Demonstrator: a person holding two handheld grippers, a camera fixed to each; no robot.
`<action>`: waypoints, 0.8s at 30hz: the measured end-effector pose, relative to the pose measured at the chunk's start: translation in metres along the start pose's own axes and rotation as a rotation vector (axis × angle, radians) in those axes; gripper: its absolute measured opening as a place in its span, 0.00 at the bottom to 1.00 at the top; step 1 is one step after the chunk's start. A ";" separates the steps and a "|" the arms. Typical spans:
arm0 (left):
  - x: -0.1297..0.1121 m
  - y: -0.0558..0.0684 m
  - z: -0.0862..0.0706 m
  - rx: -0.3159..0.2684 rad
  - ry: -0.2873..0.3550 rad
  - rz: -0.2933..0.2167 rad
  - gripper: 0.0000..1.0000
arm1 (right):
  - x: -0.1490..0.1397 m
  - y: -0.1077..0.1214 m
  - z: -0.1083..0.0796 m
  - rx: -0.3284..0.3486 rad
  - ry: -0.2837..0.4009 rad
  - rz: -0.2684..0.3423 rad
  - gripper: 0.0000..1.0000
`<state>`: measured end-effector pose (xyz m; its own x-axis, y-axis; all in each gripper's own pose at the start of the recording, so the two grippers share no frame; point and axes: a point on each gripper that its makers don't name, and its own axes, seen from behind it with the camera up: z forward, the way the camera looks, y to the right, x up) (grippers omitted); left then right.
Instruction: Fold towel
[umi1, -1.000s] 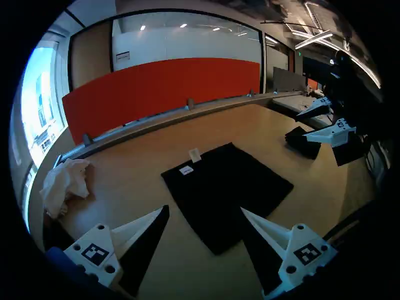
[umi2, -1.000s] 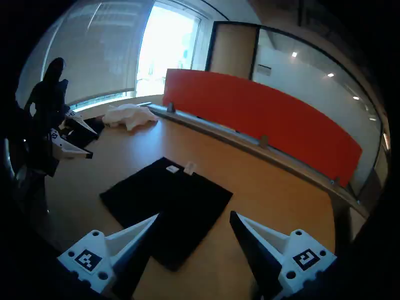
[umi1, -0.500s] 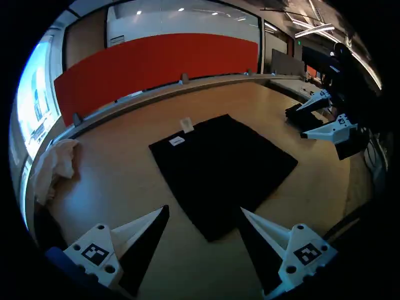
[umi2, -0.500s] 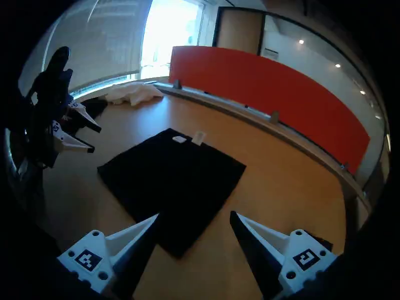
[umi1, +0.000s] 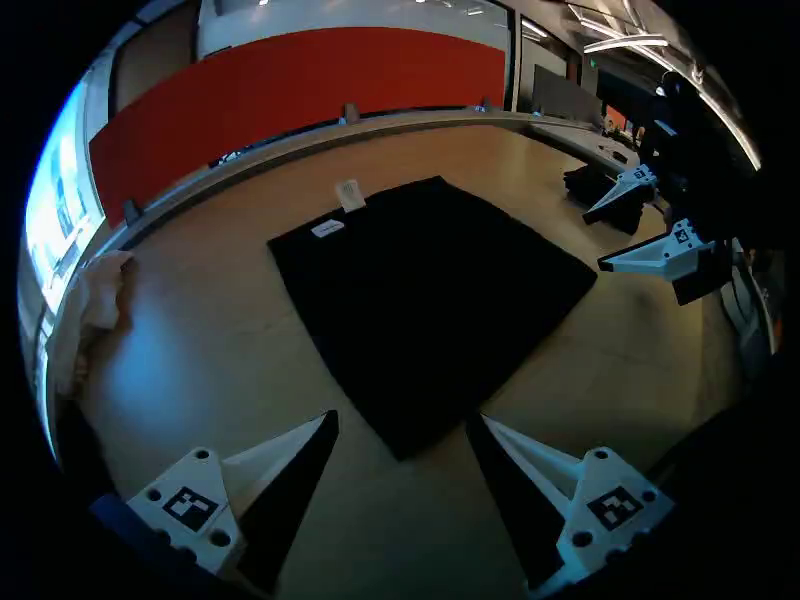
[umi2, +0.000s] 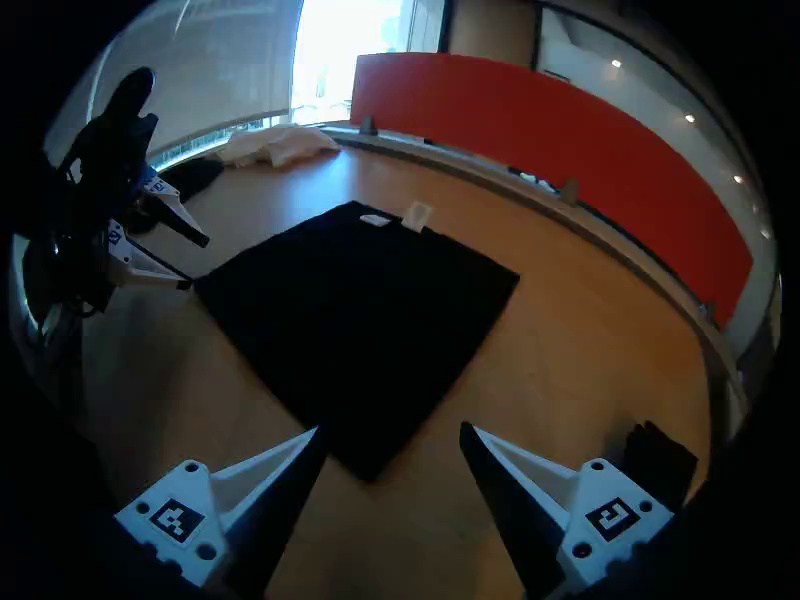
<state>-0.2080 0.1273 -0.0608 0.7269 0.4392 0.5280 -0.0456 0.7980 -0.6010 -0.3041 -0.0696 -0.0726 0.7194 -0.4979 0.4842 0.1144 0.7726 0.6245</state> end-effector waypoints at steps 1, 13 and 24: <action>-0.003 0.000 0.001 0.000 -0.006 0.000 0.94 | -0.003 -0.001 0.001 0.002 -0.005 0.002 1.00; -0.025 0.000 0.012 0.006 -0.059 0.002 0.94 | -0.023 -0.006 0.010 0.018 -0.039 0.020 0.99; -0.026 0.000 0.013 0.013 -0.078 -0.029 0.82 | -0.028 -0.009 0.013 0.039 -0.051 0.029 0.80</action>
<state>-0.2357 0.1214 -0.0663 0.6721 0.4466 0.5906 -0.0348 0.8158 -0.5773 -0.3341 -0.0680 -0.0839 0.6863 -0.4956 0.5323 0.0666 0.7716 0.6326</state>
